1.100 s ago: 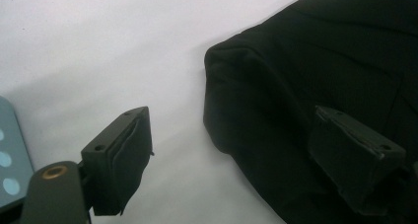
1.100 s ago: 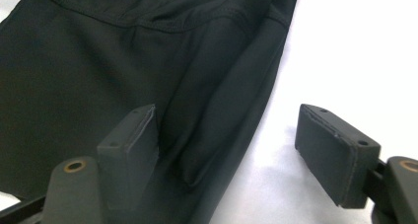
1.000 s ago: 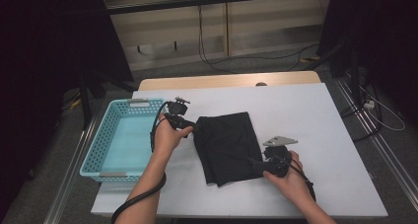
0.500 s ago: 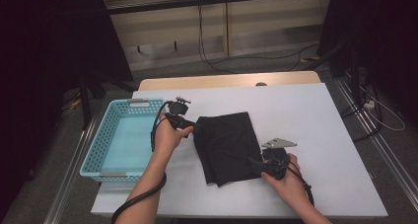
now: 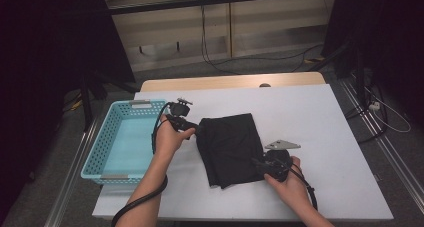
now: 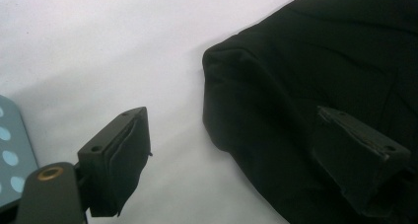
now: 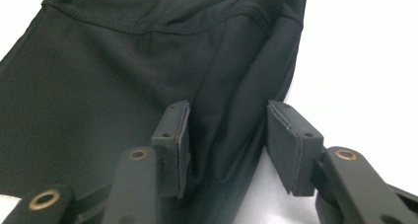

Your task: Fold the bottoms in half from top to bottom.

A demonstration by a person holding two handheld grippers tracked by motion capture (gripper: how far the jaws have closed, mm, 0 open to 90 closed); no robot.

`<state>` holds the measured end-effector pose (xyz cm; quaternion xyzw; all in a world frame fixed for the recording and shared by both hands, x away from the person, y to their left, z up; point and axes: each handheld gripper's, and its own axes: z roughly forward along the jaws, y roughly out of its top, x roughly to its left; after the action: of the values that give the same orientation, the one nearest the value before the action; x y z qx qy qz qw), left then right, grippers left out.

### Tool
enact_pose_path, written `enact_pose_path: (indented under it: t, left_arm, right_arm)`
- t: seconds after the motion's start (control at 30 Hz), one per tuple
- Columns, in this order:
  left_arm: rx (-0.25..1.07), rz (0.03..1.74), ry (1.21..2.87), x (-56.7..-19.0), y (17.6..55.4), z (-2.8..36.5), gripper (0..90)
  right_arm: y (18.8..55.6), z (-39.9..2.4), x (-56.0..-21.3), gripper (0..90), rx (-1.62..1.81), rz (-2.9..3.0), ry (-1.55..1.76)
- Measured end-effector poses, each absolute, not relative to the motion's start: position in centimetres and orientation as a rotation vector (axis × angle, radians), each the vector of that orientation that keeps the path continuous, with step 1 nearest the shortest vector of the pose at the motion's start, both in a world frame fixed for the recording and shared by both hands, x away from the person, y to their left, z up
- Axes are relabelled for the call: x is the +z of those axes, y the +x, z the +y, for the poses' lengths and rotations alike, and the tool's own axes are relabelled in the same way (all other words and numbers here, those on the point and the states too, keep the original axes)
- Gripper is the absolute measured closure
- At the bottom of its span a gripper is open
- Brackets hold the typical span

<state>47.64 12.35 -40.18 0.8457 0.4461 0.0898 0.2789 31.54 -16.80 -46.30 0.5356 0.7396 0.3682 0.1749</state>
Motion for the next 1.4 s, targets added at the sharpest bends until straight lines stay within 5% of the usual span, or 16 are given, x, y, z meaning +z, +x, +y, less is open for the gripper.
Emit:
enact_pose_path:
  t: [0.23, 0.37, 1.4]
  left_arm:
    - [0.238, 1.199, 2.261, -40.1, 47.7, 12.2, 14.9]
    - [0.237, 1.198, 2.266, -40.1, 47.8, 12.0, 14.8]
    - [0.186, 1.291, 2.215, -42.9, 49.4, 10.6, 11.6]
  right_arm:
    - [31.6, -16.7, -46.3, 61.2, 1.062, 2.098, 1.518]
    - [31.7, -16.5, -46.4, 73.6, 1.109, 2.112, 1.524]
    - [31.6, -16.1, -46.0, 80.6, 1.153, 2.144, 1.476]
